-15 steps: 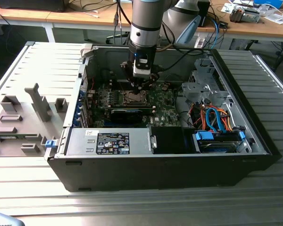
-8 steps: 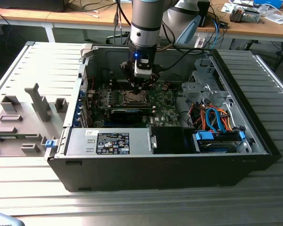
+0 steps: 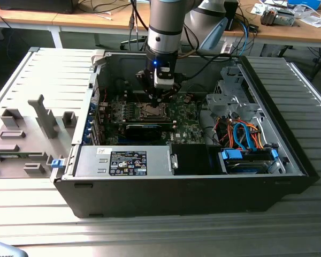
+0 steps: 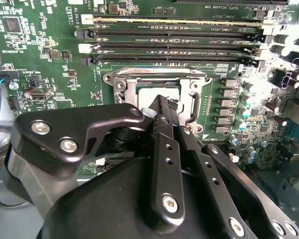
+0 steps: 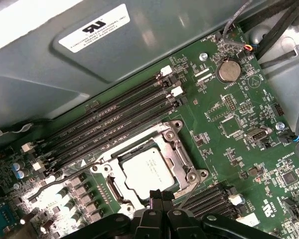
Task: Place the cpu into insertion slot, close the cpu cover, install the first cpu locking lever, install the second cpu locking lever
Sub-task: 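Install the first cpu locking lever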
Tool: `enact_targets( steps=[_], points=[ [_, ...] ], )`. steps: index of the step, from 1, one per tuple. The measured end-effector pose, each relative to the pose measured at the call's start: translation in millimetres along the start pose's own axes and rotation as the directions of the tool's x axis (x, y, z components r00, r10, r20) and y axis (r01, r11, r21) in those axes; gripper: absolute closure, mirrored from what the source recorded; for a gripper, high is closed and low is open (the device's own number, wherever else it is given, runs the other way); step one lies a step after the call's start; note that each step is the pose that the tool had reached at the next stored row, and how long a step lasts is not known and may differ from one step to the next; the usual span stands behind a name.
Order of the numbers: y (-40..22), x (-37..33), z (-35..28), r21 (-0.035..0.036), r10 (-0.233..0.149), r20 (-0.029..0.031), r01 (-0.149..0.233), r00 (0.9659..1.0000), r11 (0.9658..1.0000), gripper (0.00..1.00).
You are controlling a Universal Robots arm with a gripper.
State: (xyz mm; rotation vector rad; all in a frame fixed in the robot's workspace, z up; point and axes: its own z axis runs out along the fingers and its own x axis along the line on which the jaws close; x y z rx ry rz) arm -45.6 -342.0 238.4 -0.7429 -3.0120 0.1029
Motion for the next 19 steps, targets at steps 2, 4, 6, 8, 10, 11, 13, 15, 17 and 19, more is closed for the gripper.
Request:
enact_targets(
  steps=[2, 4, 6, 8, 10, 11, 13, 15, 17, 19],
  points=[
    [0.0, 0.0, 0.0, 0.0001, -0.006, 0.0004, 0.006, 1.0000, 1.0000, 0.89],
    [0.0, 0.0, 0.0, 0.0003, -0.012, 0.0009, 0.012, 0.9999, 0.9999, 0.89],
    [0.0, 0.0, 0.0, 0.0003, -0.016, 0.0012, 0.016, 0.9999, 0.9999, 0.89],
    [0.0, 0.0, 0.0, 0.0005, -0.021, 0.0015, 0.021, 0.9998, 0.9998, 0.89],
    [0.0, 0.0, 0.0, 0.0006, -0.026, 0.0020, 0.026, 0.9997, 0.9997, 0.89],
    [0.0, 0.0, 0.0, 0.0006, -0.028, 0.0021, 0.028, 0.9996, 0.9996, 0.89],
    [0.0, 0.0, 0.0, 0.0007, -0.033, 0.0024, 0.033, 0.9995, 0.9995, 0.89],
    [0.0, 0.0, 0.0, 0.0009, -0.039, 0.0029, 0.039, 0.9992, 0.9992, 0.89],
    [0.0, 0.0, 0.0, 0.0010, -0.046, 0.0034, 0.046, 0.9990, 0.9990, 0.89],
    [0.0, 0.0, 0.0, 0.0012, -0.052, 0.0038, 0.052, 0.9986, 0.9986, 0.89]
  ],
)
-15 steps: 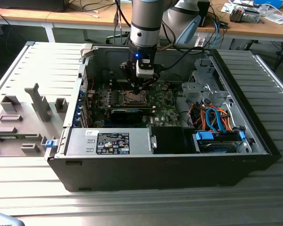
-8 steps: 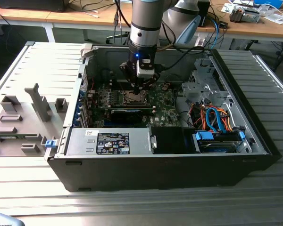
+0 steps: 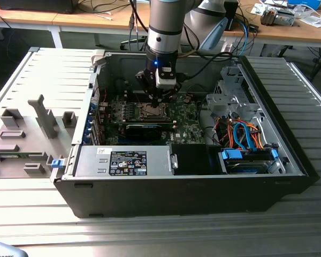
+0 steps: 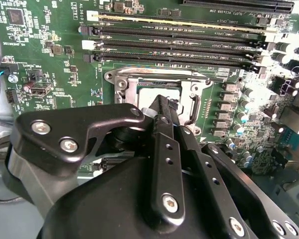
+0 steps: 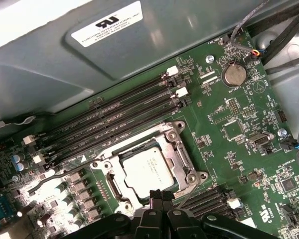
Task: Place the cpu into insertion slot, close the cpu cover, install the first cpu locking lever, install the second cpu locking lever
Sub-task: 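Install the first cpu locking lever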
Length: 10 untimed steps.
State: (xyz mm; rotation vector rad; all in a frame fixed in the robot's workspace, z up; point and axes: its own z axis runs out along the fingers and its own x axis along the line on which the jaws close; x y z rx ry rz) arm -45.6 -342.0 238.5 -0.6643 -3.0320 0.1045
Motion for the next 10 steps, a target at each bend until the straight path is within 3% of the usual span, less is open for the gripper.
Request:
enact_targets(
  steps=[10],
  points=[
    [0.1, -0.2, 0.0, 0.0005, -0.024, 0.0018, 0.024, 0.9997, 0.9997, 0.89]
  ],
)
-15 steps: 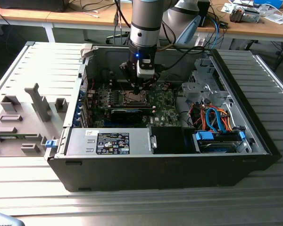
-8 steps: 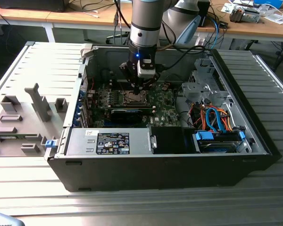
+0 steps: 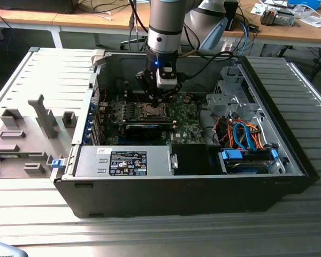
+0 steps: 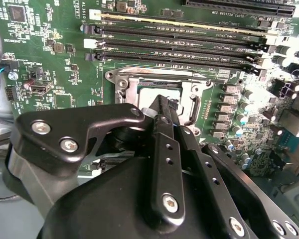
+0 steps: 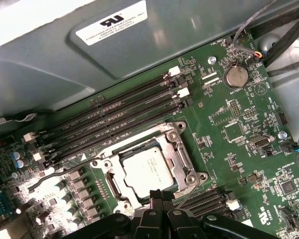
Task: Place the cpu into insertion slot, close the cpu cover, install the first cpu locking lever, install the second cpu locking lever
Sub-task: 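Install the first cpu locking lever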
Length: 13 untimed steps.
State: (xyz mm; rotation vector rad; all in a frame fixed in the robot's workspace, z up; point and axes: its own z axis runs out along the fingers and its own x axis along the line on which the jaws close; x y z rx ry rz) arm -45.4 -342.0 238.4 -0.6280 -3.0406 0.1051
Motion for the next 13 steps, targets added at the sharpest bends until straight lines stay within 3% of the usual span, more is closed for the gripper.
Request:
enact_targets(
  steps=[13],
  points=[
    [0.0, 0.0, 0.0, 0.0014, -0.060, 0.0043, 0.060, 0.9982, 0.9982, 0.89]
  ],
)
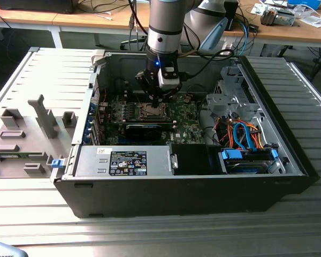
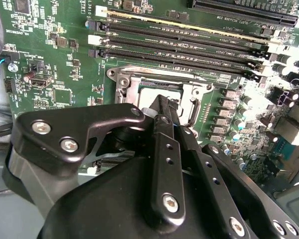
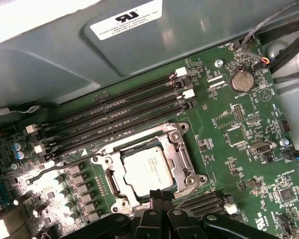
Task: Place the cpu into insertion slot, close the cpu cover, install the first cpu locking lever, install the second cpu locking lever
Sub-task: 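Install the first cpu locking lever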
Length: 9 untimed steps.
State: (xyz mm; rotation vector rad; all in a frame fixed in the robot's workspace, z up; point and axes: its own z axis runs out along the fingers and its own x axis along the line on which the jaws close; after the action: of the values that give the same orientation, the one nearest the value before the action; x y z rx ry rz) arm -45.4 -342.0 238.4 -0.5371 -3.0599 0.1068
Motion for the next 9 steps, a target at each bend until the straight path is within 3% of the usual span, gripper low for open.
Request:
enact_targets(
  steps=[9],
  points=[
    [0.0, 0.0, 0.0, 0.0008, -0.032, 0.0023, 0.032, 0.9995, 0.9995, 0.89]
  ],
)
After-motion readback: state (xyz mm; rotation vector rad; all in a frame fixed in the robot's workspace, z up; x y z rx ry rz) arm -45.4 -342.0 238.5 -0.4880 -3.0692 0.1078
